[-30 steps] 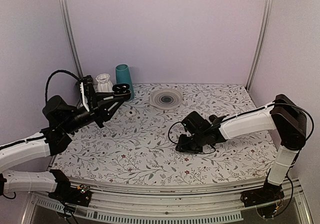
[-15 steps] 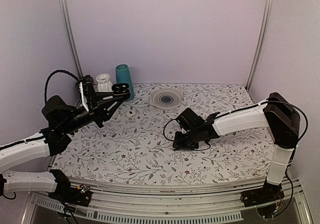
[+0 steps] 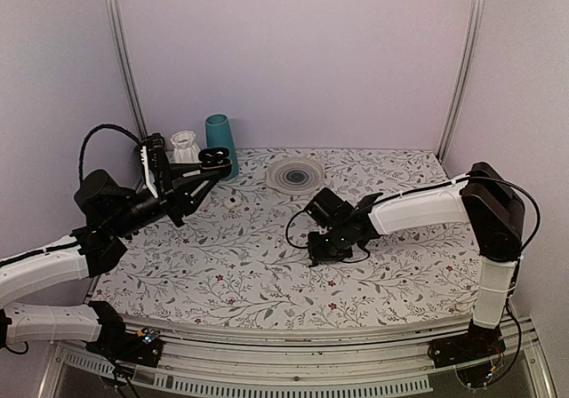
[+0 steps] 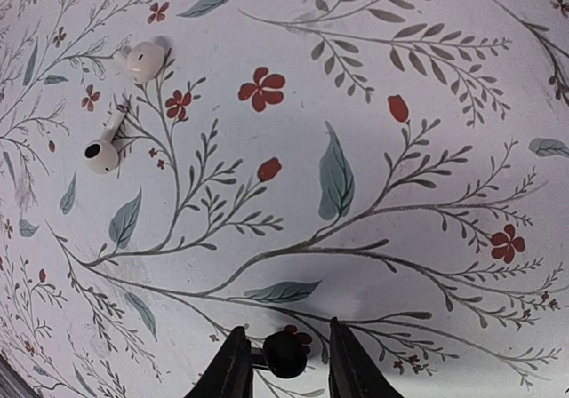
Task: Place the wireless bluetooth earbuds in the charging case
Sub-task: Pick up the right earbud from the center of the board.
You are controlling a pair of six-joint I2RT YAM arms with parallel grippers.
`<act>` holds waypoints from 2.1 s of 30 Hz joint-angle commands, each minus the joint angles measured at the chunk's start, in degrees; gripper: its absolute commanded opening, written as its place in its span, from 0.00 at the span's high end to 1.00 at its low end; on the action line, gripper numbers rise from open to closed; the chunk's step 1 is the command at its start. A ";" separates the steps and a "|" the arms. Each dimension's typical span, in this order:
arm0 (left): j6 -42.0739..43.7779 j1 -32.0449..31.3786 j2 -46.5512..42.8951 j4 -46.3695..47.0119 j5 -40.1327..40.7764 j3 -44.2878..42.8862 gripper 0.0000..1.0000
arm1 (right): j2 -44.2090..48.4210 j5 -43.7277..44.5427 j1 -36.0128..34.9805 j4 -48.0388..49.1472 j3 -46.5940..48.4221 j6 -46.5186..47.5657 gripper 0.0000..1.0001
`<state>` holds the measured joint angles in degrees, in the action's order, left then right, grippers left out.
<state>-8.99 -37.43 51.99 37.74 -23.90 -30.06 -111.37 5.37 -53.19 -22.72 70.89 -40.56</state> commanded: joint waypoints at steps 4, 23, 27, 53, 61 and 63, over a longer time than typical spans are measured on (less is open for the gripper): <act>0.67 0.60 0.10 0.37 -0.11 -0.73 1.00 | -1.53 1.93 -0.75 -2.74 2.32 1.86 0.72; 0.32 0.61 1.56 0.96 -0.70 -1.49 1.00 | -2.24 3.28 -2.00 -2.34 1.68 1.71 0.75; 0.20 0.61 1.78 1.03 -0.97 -1.59 1.00 | -2.72 3.77 -2.00 -2.43 1.88 1.50 0.76; -0.05 0.60 1.45 0.48 -0.80 -1.33 1.00 | -3.79 4.06 -3.27 -2.84 1.66 -0.23 0.78; -0.61 0.58 2.14 0.63 -0.60 -1.36 1.00 | -3.38 4.44 -3.86 -2.67 1.19 -1.19 0.78; -0.75 0.60 2.35 0.84 -0.62 -1.35 1.00 | -3.57 5.07 -4.21 -3.21 1.62 -1.19 0.78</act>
<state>-9.08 -37.43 53.78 37.78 -24.60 -30.11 -114.13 10.17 -56.36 -24.53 72.99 -40.95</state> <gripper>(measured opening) 0.228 0.223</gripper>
